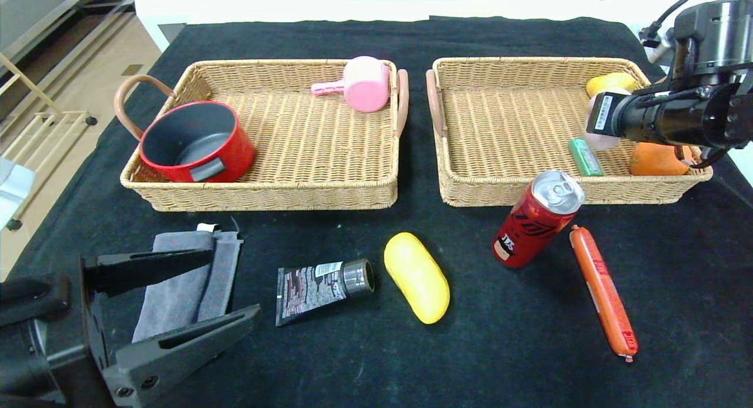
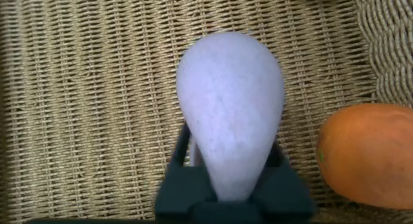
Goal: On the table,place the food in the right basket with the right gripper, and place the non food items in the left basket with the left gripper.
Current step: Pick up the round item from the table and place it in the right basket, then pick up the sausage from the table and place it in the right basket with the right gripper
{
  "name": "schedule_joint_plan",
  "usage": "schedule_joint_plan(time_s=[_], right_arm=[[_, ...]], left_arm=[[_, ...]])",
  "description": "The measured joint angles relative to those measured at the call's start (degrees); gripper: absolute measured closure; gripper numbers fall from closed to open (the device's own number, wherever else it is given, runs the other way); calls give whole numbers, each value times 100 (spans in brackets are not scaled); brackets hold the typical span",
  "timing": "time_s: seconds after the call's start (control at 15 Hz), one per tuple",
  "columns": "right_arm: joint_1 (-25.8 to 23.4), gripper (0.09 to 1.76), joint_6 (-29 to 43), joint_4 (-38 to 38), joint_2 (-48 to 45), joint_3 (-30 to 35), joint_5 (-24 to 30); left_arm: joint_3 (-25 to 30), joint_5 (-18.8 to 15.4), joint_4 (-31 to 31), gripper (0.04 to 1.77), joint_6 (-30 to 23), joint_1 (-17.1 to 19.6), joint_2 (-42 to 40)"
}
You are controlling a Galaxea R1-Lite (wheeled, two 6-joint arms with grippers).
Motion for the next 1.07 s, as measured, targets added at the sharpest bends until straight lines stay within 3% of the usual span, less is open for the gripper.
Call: schedule_joint_plan(time_s=[0.2, 0.47, 0.73, 1.07], right_arm=[[-5, 103, -18, 11, 13, 18, -2], [35, 68, -29, 27, 11, 52, 0], [50, 46, -27, 39, -13, 94, 0], [72, 31, -24, 46, -68, 143, -2]], left_arm=[[0, -1, 2, 9, 2, 0, 0], [2, 0, -30, 9, 2, 0, 4], [27, -1, -68, 9, 2, -2, 15], [29, 5, -68, 9, 35, 0, 12]])
